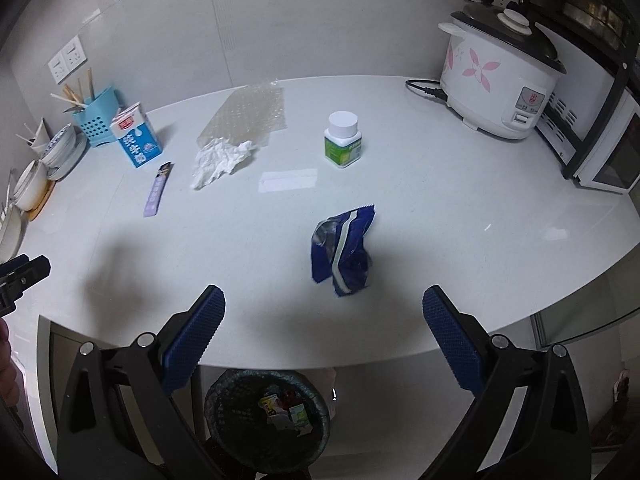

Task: Collect trash
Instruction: 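Raise both open tools back up over the counter, then grasp the blue snack bag with the right tool while the left tool grasps the purple stick packet, then lift the blue bag and purple packet and carry them toward the bin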

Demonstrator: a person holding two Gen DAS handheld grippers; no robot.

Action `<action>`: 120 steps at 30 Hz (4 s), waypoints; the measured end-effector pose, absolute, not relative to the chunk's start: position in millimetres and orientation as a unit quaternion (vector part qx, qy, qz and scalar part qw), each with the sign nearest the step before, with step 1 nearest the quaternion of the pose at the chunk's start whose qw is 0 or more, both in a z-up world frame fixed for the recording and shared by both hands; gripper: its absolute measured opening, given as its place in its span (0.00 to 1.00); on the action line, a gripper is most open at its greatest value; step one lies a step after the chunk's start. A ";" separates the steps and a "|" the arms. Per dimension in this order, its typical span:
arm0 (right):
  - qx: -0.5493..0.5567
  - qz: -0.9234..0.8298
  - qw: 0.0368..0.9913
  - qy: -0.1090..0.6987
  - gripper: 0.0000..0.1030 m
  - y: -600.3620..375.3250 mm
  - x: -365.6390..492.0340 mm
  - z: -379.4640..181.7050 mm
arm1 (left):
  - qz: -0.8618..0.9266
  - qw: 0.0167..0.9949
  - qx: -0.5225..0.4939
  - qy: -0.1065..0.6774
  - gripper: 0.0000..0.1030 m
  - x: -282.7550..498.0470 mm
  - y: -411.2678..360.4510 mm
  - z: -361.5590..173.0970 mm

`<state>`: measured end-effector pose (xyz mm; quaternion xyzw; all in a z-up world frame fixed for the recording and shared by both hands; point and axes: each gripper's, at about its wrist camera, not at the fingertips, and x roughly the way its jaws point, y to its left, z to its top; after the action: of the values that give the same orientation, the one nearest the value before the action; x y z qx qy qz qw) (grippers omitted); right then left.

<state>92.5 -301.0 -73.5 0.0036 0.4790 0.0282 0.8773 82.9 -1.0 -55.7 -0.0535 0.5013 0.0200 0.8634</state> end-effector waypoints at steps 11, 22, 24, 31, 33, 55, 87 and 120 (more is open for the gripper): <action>0.006 -0.007 0.873 0.487 0.92 -304.6 139.9 -76.6 | 0.019 0.851 -0.051 0.522 0.94 142.0 15.1 -64.8; 0.031 -0.040 0.858 0.510 0.92 -312.4 178.8 -110.9 | 0.002 0.832 -0.036 0.553 0.94 211.5 11.4 -108.2; 0.032 -0.043 0.854 0.517 0.92 -313.2 186.3 -118.5 | 0.002 0.829 -0.034 0.558 0.94 225.0 9.2 -117.9; 0.029 -0.055 0.833 0.550 0.92 -309.4 207.6 -152.3 | 0.004 0.816 -0.031 0.577 0.94 259.6 6.4 -148.2; 0.029 -0.055 0.832 0.551 0.92 -307.3 210.4 -157.4 | 0.007 0.810 -0.033 0.585 0.94 267.9 6.9 -156.2; 0.037 -0.061 0.813 0.578 0.28 -305.3 219.9 -184.4 | 0.017 0.785 -0.006 0.619 0.13 298.8 -8.8 -180.0; 0.036 -0.031 0.846 0.531 0.24 -264.8 167.6 -119.5 | 0.001 0.828 -0.016 0.560 0.07 212.0 22.2 -104.2; -0.004 0.063 0.873 0.484 0.24 -245.2 88.4 -81.8 | -0.017 0.852 -0.041 0.521 0.07 83.1 -26.8 -62.3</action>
<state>88.4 -245.2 -81.8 -0.0039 0.4836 0.0634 0.8730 83.1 -26.8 -62.3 -0.0412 0.5210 -0.0166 0.8524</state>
